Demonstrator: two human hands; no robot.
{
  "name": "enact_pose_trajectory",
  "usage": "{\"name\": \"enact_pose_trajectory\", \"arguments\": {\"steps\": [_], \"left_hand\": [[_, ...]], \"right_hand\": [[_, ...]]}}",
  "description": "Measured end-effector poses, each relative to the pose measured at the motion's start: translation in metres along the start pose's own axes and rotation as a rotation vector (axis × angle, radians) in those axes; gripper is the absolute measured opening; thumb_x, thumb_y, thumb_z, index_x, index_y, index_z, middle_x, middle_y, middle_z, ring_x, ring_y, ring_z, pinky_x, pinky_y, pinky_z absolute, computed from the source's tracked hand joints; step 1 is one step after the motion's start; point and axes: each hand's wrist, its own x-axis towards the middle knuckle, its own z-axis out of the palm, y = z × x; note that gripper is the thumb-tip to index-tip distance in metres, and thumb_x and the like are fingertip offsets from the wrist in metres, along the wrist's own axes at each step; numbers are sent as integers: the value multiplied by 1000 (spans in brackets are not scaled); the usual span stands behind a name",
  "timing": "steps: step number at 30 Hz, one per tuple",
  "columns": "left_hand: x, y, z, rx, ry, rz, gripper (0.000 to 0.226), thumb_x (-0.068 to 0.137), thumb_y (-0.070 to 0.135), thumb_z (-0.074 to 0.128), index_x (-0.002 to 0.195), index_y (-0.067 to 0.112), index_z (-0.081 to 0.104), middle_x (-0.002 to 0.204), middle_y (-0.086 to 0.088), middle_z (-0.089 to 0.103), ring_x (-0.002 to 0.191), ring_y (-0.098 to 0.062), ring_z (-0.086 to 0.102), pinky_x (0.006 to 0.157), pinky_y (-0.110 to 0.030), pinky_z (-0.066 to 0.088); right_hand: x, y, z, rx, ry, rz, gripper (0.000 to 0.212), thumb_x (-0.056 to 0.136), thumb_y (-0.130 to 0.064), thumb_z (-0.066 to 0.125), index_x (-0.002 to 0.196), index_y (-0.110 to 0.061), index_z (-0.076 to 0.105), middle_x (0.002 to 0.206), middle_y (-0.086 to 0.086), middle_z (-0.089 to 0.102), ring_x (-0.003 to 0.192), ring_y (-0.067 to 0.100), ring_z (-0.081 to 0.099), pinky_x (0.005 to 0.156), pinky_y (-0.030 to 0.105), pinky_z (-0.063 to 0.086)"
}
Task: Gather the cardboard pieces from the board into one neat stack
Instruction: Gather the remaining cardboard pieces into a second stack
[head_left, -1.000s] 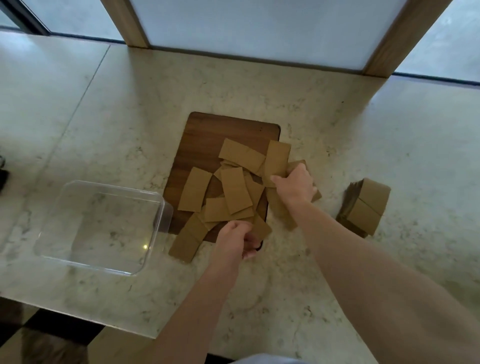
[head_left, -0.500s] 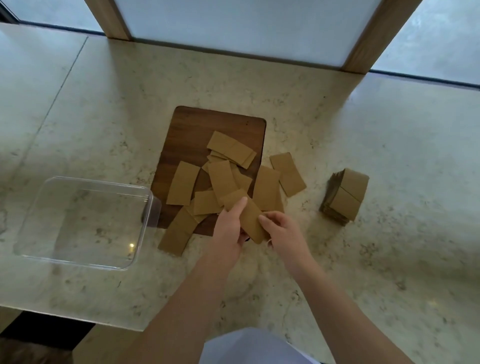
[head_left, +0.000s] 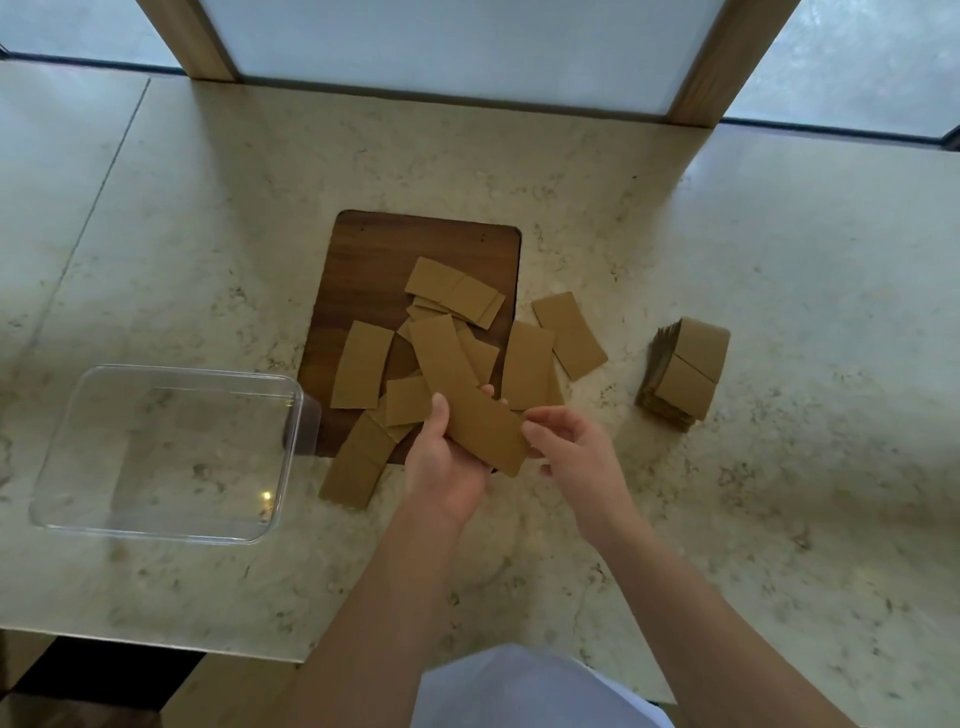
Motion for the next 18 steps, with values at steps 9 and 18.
{"name": "enact_pose_trajectory", "arguments": {"steps": [9,18], "left_hand": [[-5,-11,8,142,-113,26,35,110,24,44,136,4,59,126,-11,75,111,-26,73,90,-37,59],[-12,22,-34,68,-277,-305,68,84,51,71,123,-5,71,136,-29,64,122,-46,65,93,-64,53]], "right_hand": [[8,-3,15,-72,53,8,25,82,-45,83,92,-24,72,86,-3,77,77,12,73,59,21,55],[31,-27,-36,-434,-363,12,16,99,-35,65,109,-35,52,112,0,67,94,19,69,88,47,58]]}}
